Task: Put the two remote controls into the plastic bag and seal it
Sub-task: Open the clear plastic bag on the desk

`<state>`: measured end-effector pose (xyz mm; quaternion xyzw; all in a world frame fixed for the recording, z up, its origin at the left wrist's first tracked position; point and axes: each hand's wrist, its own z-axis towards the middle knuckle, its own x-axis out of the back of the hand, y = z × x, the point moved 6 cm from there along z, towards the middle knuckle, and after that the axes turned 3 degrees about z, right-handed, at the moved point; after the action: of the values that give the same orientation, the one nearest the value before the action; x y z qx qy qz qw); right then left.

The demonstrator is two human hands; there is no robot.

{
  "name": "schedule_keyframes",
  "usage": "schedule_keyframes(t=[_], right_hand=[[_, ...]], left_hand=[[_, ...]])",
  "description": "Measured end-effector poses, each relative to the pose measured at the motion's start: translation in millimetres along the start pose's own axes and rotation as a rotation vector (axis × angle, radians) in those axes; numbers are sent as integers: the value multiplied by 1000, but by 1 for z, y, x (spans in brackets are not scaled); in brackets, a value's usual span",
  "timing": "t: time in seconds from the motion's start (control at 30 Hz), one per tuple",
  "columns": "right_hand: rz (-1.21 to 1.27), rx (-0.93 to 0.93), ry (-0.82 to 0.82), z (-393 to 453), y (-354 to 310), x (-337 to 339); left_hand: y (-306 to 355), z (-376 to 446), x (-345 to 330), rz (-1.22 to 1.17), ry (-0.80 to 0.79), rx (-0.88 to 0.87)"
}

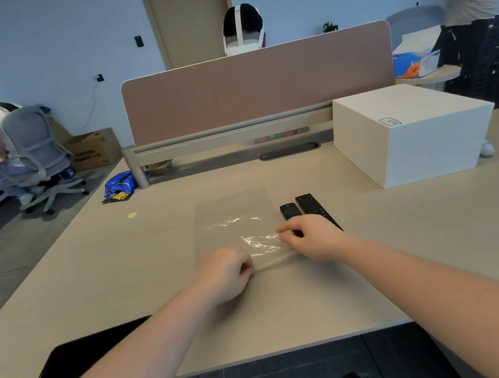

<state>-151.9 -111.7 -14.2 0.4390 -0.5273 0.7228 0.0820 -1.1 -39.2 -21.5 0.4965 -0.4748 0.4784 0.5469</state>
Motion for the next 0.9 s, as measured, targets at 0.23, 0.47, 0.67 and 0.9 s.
schedule_keyframes(t=[0.23,0.47,0.67,0.9], right_hand=[[75,15,209,0,-11,3],[311,-183,2,6,-10,-26],[437,-219,45,13,-6,-32],[331,-295,94,16,4,-38]], left_hand=[[-8,12,14,-291,269,218],[-1,26,4,-438,243,232],[-3,29,-2,-428,215,238],[-19,35,10,-417,296,361]])
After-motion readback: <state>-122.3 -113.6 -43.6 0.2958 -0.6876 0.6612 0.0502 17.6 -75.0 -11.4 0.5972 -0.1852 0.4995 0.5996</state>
